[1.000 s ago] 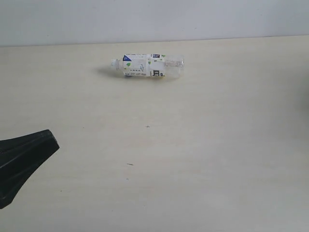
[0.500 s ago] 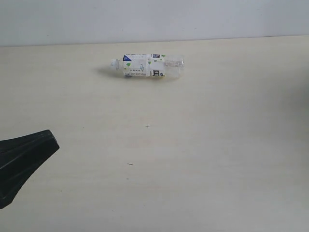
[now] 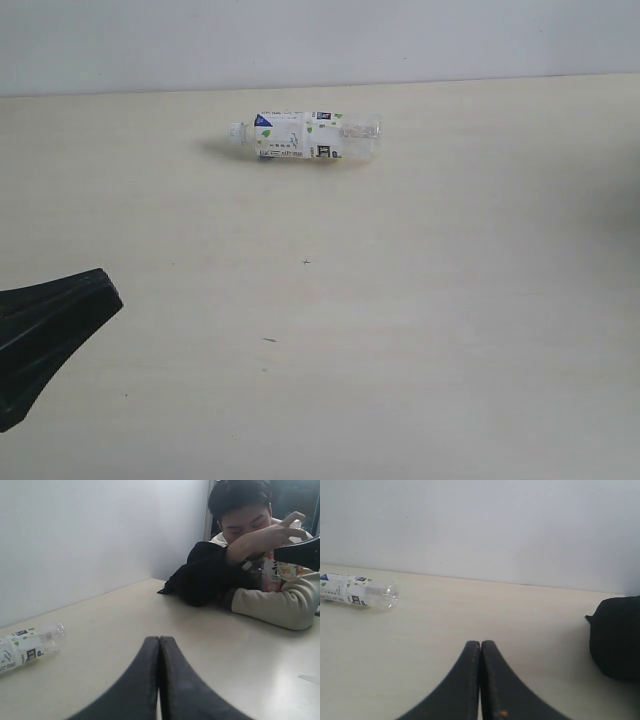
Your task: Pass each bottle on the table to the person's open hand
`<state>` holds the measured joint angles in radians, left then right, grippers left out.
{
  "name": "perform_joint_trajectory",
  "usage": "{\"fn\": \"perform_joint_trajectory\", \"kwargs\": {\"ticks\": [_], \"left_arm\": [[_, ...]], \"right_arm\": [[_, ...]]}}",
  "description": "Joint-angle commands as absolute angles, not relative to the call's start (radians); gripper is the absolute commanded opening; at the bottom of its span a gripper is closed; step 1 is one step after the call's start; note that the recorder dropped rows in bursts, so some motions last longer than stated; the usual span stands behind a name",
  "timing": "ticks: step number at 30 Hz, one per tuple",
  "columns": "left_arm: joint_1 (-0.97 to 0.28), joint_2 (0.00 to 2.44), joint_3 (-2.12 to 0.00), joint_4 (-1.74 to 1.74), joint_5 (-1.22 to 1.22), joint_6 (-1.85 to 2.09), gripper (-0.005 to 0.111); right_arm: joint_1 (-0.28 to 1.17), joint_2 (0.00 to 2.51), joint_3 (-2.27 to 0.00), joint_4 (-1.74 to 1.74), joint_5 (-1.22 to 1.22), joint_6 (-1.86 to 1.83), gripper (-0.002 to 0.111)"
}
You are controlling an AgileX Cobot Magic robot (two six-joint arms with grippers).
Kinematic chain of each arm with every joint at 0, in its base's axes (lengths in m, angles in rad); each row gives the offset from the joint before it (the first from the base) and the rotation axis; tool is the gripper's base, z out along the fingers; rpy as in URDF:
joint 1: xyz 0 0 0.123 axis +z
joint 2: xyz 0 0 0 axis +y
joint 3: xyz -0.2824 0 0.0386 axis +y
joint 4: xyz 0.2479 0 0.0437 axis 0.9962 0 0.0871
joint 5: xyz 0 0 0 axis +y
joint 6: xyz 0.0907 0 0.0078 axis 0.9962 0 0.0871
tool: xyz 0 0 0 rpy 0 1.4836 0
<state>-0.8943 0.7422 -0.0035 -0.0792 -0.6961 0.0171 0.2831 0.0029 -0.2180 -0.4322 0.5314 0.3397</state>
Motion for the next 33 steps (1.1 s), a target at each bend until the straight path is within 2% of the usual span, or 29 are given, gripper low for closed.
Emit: {"fn": "perform_joint_trajectory", "kwargs": {"ticks": [1, 33], "left_arm": [[-0.893, 0.734, 0.000, -0.090, -0.694, 0.020, 0.000], [-0.893, 0.734, 0.000, -0.090, -0.690, 0.020, 0.000]], "right_arm": [[0.286, 0.000, -0.214, -0.426, 0.517, 0.343, 0.000], [0.286, 0.000, -0.214, -0.404, 0.525, 0.343, 0.000]]}}
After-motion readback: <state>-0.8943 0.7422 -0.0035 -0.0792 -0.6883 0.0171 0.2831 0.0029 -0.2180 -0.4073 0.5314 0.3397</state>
